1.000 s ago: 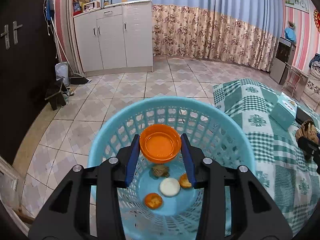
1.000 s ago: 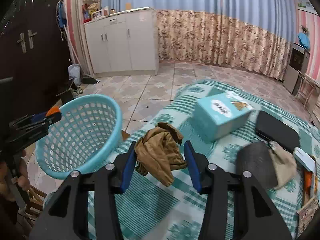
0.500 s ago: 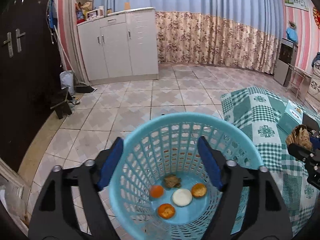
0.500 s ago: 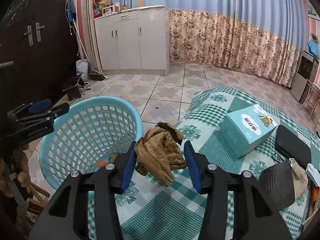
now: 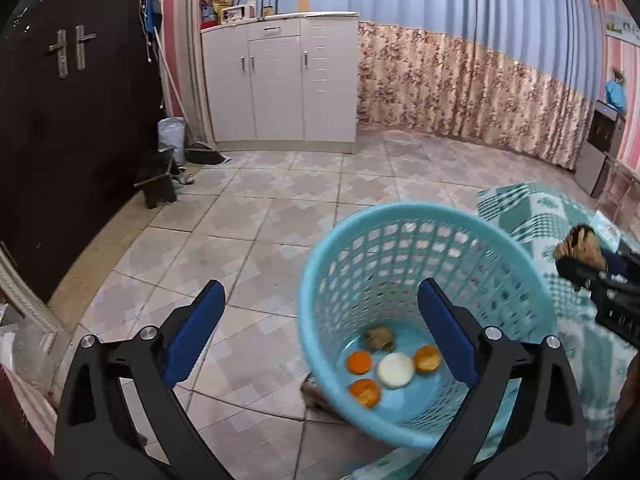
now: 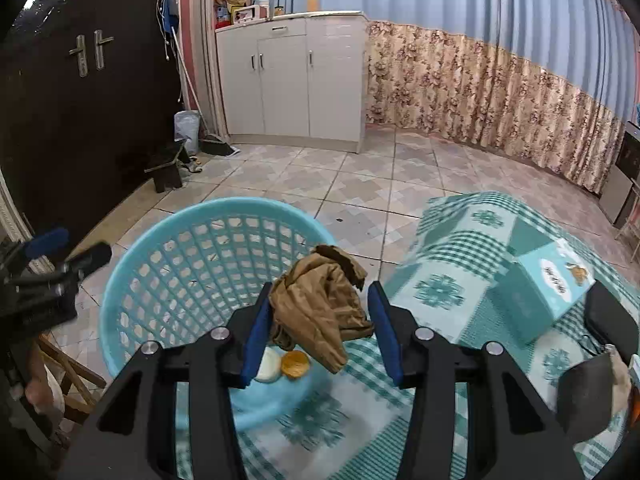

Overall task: Collect trash
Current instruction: 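Open the left tool to drop the orange dish while right tool drops the brown cloth, then return both tools to the table and grasp the printed snack bag with the right tool, then grasp the black ribbed cup with the left tool while right tool holds the snack bag, then carry the black cup and snack bag over the basket and release both, then grasp the blue plastic bag with the right tool while left tool grasps the beige cloth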

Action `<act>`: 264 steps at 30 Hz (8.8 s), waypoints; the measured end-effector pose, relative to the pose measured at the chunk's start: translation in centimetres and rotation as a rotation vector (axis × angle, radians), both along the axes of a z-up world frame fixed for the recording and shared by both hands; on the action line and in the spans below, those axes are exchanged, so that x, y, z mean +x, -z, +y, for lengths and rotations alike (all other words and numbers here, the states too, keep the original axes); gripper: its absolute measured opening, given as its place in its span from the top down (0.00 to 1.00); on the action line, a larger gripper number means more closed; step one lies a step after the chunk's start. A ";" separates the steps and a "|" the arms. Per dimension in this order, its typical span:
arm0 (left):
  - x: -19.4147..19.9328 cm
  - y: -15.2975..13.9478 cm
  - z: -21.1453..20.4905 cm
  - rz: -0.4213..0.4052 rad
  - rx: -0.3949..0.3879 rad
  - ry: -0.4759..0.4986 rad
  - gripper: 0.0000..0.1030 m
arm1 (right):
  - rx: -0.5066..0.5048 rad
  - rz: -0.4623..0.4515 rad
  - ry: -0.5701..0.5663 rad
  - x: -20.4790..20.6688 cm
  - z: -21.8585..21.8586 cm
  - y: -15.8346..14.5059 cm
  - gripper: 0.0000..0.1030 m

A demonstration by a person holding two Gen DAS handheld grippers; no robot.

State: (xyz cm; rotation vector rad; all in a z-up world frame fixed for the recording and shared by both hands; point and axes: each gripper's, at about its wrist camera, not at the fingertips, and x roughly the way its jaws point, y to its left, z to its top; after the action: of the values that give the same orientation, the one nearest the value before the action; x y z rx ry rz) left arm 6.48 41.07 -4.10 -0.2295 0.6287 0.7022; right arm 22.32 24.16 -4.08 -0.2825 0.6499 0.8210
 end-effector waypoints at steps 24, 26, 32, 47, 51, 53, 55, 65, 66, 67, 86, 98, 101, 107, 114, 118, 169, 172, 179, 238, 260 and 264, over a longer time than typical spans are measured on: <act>-0.7 0.4 1.4 0.022 -0.004 -0.033 0.08 | 0.017 -0.009 0.025 0.1 2.0 1.0 0.17; -0.7 0.2 1.2 0.023 -0.001 -0.033 0.08 | 0.023 -0.015 0.038 0.2 1.2 0.9 0.11; -1.0 -0.4 0.5 0.015 0.008 -0.033 0.07 | 0.041 -0.049 0.063 -0.1 -1.3 -0.4 0.10; 1.2 -1.9 -8.8 -0.015 -0.043 0.106 0.05 | 0.039 -0.171 0.202 -2.6 -16.3 -3.4 0.05; 3.0 -1.3 -12.6 -0.023 -0.075 0.183 0.05 | 0.001 -0.170 0.302 -2.6 -22.4 -2.7 0.05; 3.9 -1.0 -14.2 -0.022 -0.099 0.217 0.05 | -0.025 -0.176 0.348 -2.6 -25.1 -2.2 0.05; 4.7 -0.6 -16.0 -0.027 -0.120 0.258 0.05 | -0.050 -0.172 0.394 -2.4 -27.8 -1.6 0.05; 9.2 1.7 -26.1 0.019 -0.151 0.473 0.05 | -0.054 -0.080 0.658 -1.1 -39.7 1.8 0.04; 9.5 1.8 -26.7 0.024 -0.155 0.484 0.05 | -0.049 -0.070 0.679 -0.8 -40.5 2.0 0.04; 9.9 2.0 -27.4 0.032 -0.164 0.498 0.05 | -0.044 -0.063 0.703 -0.6 -41.5 2.2 0.04; 11.3 4.2 -33.2 0.131 -0.092 0.564 0.05 | -0.039 0.108 0.719 2.8 -44.8 5.4 0.05; 12.6 3.5 -34.6 0.125 -0.045 0.601 0.05 | 0.009 0.162 0.664 3.1 -44.8 6.1 0.46; 13.7 2.6 -34.9 0.106 -0.049 0.605 0.05 | 0.021 0.155 0.641 2.8 -44.5 6.0 0.64; 16.7 0.9 -36.3 0.070 -0.010 0.613 0.05 | 0.084 0.176 0.637 2.9 -45.2 6.0 0.76; 21.9 0.8 -36.7 0.087 0.000 0.556 0.05 | 0.072 0.177 0.632 3.0 -45.1 6.1 0.76; 24.3 2.5 -35.9 0.146 -0.093 0.521 0.06 | 0.072 0.180 0.631 3.1 -45.3 6.2 0.76; 3.5 -2.5 -11.3 -0.032 -0.085 0.218 0.28 | 0.100 0.024 0.265 1.5 -24.1 -0.7 0.92; 3.4 -2.9 -9.8 -0.039 -0.061 0.193 0.28 | 0.113 0.028 0.246 1.7 -23.0 -1.4 0.92; 4.4 -2.5 -5.9 -0.022 -0.026 0.139 0.28 | 0.127 0.021 0.168 2.2 -18.3 -2.7 0.92; 0.7 -3.6 -3.8 -0.028 -0.009 0.031 0.05 | 0.023 -0.107 0.014 -0.9 -12.3 -1.7 0.10; 12.2 -0.6 -26.4 -0.012 -0.121 0.422 0.05 | -0.051 -0.091 0.750 6.1 -48.1 0.9 0.09; 14.0 0.1 -29.4 0.011 -0.142 0.462 0.05 | -0.048 -0.066 0.829 9.2 -51.2 1.5 0.09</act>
State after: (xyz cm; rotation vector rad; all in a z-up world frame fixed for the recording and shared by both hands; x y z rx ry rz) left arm 20.51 11.70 -4.21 -0.2021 0.7116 0.2145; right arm 31.53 -27.01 -5.60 -0.0630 0.6483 0.0023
